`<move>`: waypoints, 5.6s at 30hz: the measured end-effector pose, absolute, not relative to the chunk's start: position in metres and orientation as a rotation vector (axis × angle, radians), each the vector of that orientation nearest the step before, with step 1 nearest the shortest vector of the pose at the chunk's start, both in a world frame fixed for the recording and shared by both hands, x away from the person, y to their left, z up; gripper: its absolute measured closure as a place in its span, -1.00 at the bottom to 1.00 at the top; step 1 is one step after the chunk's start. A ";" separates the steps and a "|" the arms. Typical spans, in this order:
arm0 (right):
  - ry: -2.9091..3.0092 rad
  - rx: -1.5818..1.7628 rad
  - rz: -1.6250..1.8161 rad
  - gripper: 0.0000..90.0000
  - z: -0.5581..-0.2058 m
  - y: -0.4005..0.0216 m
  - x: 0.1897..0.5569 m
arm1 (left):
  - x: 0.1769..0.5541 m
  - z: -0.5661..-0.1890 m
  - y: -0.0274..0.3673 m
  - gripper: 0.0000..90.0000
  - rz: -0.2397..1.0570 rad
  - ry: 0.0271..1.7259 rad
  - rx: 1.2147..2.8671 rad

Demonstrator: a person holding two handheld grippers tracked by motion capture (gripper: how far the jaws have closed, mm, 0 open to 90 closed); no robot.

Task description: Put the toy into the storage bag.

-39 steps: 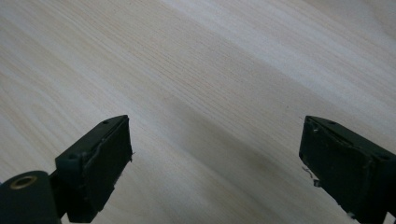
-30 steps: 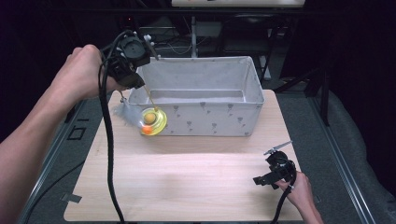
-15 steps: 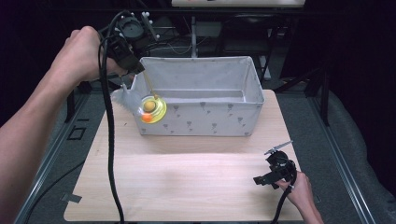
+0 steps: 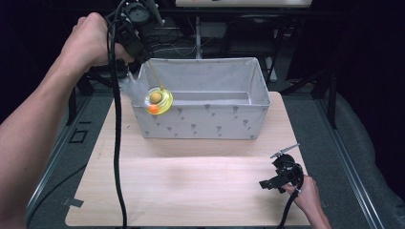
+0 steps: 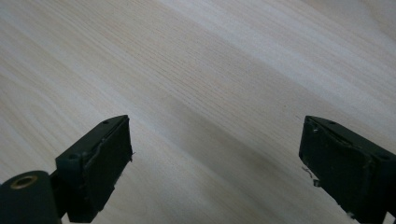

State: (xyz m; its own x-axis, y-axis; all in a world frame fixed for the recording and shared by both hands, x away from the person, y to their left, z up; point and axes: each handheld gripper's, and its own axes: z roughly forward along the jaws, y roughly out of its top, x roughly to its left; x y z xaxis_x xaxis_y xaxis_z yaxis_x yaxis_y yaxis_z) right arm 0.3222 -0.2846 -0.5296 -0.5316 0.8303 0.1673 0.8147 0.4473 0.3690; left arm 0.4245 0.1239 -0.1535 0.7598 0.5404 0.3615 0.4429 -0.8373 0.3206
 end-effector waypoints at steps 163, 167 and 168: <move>2.648 1.477 0.646 -0.81 -0.528 -0.283 0.321 | 0.441 -0.271 0.182 -0.99 0.450 1.021 2.578; 2.648 1.474 0.645 -0.81 -0.528 -0.283 0.321 | 0.425 -0.274 0.180 -0.99 0.460 0.979 2.582; 2.648 1.474 0.645 -0.81 -0.528 -0.283 0.321 | 0.419 -0.275 0.179 -0.99 0.462 0.962 2.585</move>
State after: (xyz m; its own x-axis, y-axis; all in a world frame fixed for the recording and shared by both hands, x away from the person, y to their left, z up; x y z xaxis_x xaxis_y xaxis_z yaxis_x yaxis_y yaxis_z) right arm 0.3212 -0.2826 -0.5283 -0.5465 0.8217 0.1616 0.8039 0.4607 0.3761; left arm 0.4190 0.1789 -0.2746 0.7173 0.6732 0.1797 0.5615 -0.7113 0.4229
